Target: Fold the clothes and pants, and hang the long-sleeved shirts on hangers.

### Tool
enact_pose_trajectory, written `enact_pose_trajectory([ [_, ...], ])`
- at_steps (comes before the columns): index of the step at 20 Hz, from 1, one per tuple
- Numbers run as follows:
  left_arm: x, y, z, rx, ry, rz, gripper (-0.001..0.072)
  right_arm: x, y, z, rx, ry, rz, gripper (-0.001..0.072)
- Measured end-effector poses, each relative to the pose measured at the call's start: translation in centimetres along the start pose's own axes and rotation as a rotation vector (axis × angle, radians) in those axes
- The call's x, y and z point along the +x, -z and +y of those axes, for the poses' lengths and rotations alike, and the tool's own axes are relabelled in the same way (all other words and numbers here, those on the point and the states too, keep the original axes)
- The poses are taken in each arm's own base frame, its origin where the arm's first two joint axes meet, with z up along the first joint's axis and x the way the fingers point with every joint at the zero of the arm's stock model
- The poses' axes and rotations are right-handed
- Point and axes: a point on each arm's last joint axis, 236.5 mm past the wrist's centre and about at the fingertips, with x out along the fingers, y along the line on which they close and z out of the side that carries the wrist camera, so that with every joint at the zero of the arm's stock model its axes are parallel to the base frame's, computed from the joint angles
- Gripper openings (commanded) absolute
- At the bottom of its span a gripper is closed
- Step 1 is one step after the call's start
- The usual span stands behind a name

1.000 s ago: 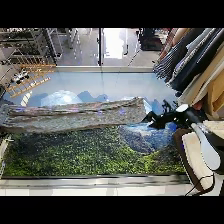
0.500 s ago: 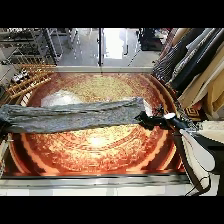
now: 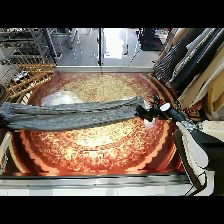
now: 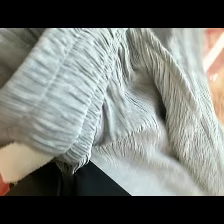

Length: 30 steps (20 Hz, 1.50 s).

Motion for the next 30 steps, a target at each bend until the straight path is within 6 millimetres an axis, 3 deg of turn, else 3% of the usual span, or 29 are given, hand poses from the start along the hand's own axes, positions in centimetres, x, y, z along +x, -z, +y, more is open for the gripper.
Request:
enact_pose_trajectory([
  [3, -4.0, 0.7, 4.0, 0.097, -0.096, 0.070, 0.0012, -2.6, 6.2, -1.5, -0.158, 0.107, 0.238, 0.0024],
  [6, -7.2, 2.7, 8.6, 0.145, -0.186, 0.174, 0.0015, -5.3, 12.7, -1.9, -0.224, 0.159, 0.389, 0.0028],
  [7, -8.0, 3.3, 9.9, 0.150, -0.210, 0.201, 0.0024, -6.2, 15.1, -2.1, -0.230, 0.174, 0.430, 0.0075],
  [8, -8.7, 3.8, 11.0, 0.152, -0.232, 0.225, 0.0205, -7.0, 17.2, -2.3, -0.232, 0.186, 0.462, 0.0325],
  [9, -9.4, 3.9, 12.1, 0.159, -0.260, 0.230, 0.0491, -7.9, 18.6, -2.7, -0.251, 0.207, 0.486, 0.0568],
  [10, -10.1, 3.8, 12.9, 0.161, -0.285, 0.230, 0.0667, -8.7, 19.5, -2.7, -0.262, 0.216, 0.495, 0.0565],
  [12, -11.3, 3.7, 13.3, 0.165, -0.306, 0.226, 0.0665, -10.5, 19.3, -1.7, -0.282, 0.203, 0.458, 0.0565],
  [13, -12.0, 3.0, 12.9, 0.171, -0.310, 0.198, 0.0646, -11.6, 18.1, -2.3, -0.294, 0.229, 0.420, 0.0564],
  [15, -13.5, 1.0, 11.6, 0.163, -0.310, 0.117, 0.0601, -13.4, 15.3, -3.2, -0.257, 0.241, 0.320, 0.0562],
  [18, -14.7, -1.1, 6.0, 0.173, -0.155, 0.012, 0.0211, -13.6, 13.4, -5.2, -0.188, 0.179, 0.273, 0.0562],
  [19, -14.8, -1.0, 3.8, 0.197, -0.080, 0.011, 0.0013, -13.0, 13.4, -5.4, -0.169, 0.131, 0.281, 0.0562],
  [22, -14.5, 0.4, -2.8, 0.291, 0.126, 0.045, 0.0015, -10.5, 13.3, -6.5, -0.151, 0.031, 0.314, 0.0561],
  [24, -13.7, 2.2, -5.9, 0.347, 0.213, 0.102, 0.0015, -8.9, 13.8, -7.2, -0.148, -0.021, 0.351, 0.0555],
  [25, -13.3, 3.3, -7.2, 0.378, 0.246, 0.134, 0.0015, -8.2, 14.2, -7.5, -0.149, -0.042, 0.369, 0.0500],
  [26, -12.7, 4.5, -8.7, 0.414, 0.281, 0.171, 0.0015, -7.4, 14.5, -7.6, -0.153, -0.071, 0.385, 0.0500],
  [28, -11.5, 7.1, -11.3, 0.490, 0.336, 0.248, 0.0015, -6.0, 15.2, -6.1, -0.157, -0.168, 0.408, 0.0498],
  [29, -10.9, 8.4, -12.8, 0.530, 0.369, 0.282, 0.0014, -5.2, 15.7, -5.4, -0.168, -0.203, 0.423, 0.0431],
  [30, -10.3, 10.0, -14.2, 0.577, 0.397, 0.323, 0.0014, -4.3, 16.2, -4.8, -0.182, -0.228, 0.434, 0.0147],
])
